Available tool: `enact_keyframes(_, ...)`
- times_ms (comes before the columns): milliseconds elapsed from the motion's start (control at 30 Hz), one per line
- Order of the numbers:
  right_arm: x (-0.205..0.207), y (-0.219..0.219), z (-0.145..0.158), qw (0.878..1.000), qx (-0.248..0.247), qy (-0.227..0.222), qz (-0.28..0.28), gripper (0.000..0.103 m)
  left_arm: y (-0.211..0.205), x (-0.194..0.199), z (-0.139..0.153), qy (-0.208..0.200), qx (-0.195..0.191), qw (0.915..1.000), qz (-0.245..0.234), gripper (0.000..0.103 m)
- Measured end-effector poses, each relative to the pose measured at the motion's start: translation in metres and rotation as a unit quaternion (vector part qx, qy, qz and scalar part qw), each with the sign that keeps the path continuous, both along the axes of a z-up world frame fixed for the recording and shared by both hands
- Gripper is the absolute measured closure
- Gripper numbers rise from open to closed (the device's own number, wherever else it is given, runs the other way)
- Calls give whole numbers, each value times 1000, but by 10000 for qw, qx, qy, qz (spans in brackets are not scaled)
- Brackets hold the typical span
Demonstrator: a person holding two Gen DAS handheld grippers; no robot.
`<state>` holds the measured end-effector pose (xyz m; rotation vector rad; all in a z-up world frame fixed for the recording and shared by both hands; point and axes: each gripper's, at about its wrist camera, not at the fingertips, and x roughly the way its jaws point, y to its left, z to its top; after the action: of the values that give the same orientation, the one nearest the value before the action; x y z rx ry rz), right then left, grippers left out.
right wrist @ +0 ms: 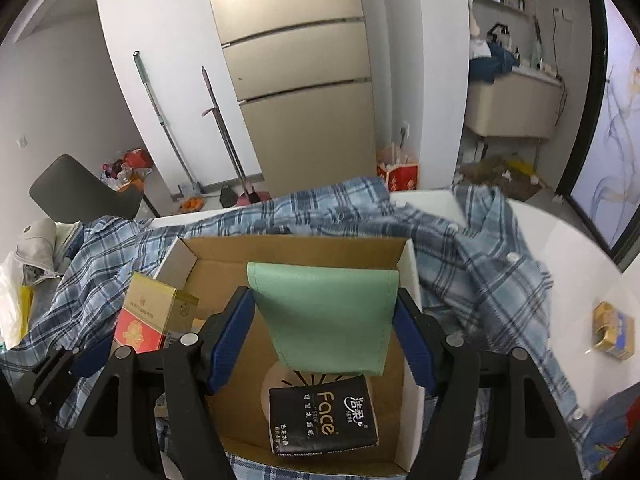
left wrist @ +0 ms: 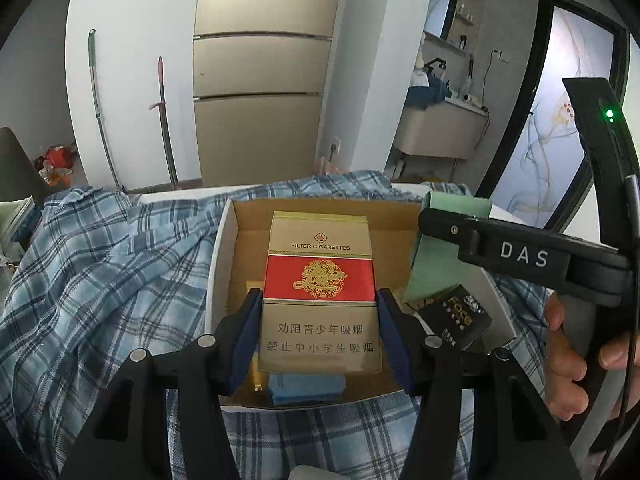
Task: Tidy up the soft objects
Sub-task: 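Carry the red-gold pack and green card over the box and release them, then lift both tools away from the box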
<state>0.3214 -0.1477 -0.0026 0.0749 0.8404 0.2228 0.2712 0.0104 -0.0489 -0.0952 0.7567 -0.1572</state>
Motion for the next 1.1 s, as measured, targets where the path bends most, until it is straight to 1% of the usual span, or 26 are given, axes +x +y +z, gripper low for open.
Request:
enact_keyframes(100,2,2,-3,9999,-46,-76,56,34,0,2,-5,70,21,10000,18,45)
enact_keyframes(167,2,4,-4,9998,-106,-104,125,34,1,2,-7,139,-89,9999,7,44)
enact_keyframes(200,3,6,-5,9997,-173,-120,151,34,1,1,-6,121,-108,9999,23,37)
enact_keyframes(233,2,7,-6,9995,-253,-130,151,33,1,0,-4,70,-77,9999,69,27)
enact_keyframes(300,1,8,-10,9994,-302,-135,124,29,3,-3,0,-92,-37,9998,151,21)
enact_keyframes(400,1,4,-11,9995,-286,-140,81,27,6,-7,5,-200,-90,9996,169,21)
enact_keyframes(500,0,-2,-6,9997,-192,-163,13,27,8,-11,13,-300,-176,9992,194,21)
enact_keyframes(600,-7,-7,8,9995,-82,-292,-16,27,9,-19,28,-500,-169,9985,172,21)
enact_keyframes(733,-25,-7,32,9983,-62,-582,69,27,3,-37,56,-840,-102,9964,72,21)
enact_keyframes(833,-47,-6,54,9961,-75,-859,193,27,1,-56,77,-1179,-128,9929,121,21)
enact_keyframes(900,-60,-6,67,9943,-46,-1036,244,27,1,-69,91,-1350,-176,9907,42,21)
enact_keyframes(1000,-86,-8,88,9904,53,-1343,316,27,0,-94,112,-1616,-138,9868,-41,21)
enact_keyframes(1100,-111,-12,107,9857,96,-1641,373,27,1,-114,123,-1668,-116,9857,-192,21)
